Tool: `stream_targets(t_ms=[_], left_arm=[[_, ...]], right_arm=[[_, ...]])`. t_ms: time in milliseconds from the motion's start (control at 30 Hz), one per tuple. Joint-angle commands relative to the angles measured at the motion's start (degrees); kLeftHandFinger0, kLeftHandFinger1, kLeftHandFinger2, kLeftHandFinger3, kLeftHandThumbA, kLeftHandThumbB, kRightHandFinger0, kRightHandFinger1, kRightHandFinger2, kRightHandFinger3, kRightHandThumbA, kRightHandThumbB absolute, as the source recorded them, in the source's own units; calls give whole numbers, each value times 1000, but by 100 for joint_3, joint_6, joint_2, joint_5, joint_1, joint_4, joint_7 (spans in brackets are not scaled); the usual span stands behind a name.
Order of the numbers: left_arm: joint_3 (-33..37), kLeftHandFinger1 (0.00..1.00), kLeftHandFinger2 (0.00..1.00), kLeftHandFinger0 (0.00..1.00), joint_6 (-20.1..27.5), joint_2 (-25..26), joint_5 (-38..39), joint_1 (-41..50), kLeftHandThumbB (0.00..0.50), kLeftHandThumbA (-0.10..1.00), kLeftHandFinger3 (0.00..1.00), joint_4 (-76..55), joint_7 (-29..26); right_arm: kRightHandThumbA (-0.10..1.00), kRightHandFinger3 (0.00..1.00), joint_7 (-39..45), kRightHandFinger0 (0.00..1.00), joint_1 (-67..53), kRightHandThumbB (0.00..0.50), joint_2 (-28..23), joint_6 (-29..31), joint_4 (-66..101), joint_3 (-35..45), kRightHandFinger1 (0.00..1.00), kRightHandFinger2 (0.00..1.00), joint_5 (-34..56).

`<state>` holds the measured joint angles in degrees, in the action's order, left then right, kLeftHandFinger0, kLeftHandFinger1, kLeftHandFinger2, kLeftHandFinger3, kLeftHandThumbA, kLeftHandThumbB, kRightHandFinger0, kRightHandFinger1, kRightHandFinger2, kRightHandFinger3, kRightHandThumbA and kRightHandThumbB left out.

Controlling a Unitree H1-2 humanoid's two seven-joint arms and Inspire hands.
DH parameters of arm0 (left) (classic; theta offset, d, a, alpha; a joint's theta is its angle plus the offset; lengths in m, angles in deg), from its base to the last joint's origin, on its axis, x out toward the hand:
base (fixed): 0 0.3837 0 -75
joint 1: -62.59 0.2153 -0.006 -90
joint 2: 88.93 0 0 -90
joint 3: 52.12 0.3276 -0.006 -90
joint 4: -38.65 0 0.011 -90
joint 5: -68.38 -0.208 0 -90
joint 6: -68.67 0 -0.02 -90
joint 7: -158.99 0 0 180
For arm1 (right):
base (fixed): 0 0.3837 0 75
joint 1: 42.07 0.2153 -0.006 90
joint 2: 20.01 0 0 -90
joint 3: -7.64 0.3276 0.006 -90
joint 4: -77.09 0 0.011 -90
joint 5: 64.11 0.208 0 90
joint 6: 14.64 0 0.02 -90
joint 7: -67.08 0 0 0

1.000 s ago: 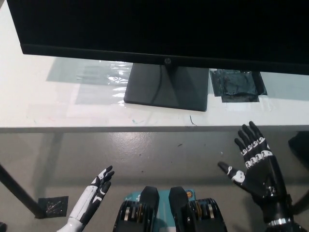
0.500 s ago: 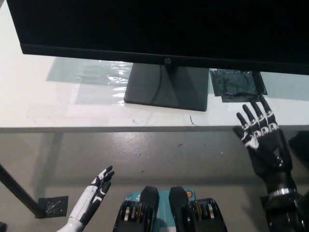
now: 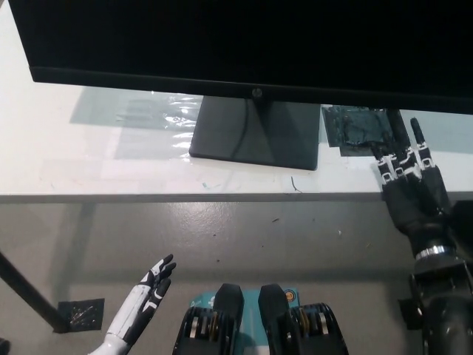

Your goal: The monitor is being placed at the center of the desk and the robot uses its right hand to grab on the right side of the monitor and tilt the angle of the montior sideways.

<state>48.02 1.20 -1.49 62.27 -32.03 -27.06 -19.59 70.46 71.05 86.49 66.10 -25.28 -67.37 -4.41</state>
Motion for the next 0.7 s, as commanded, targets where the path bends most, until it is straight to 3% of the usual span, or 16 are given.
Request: stream_targets(t_ms=[0,667], left_arm=[[90,1000,1000,1000,440,15,-28,82,259,1000,1000,-187,-173],[244,1000,1000,1000,440,73,-45,125,265,1000,1000,-149,-354]], right_arm=[[1000,1000,383,1000,495,348,158,-599,-351,444,1000,1000,988],[1000,1000,807,1000,1279,336,69,-502,-1972,990,1000,1000,410]])
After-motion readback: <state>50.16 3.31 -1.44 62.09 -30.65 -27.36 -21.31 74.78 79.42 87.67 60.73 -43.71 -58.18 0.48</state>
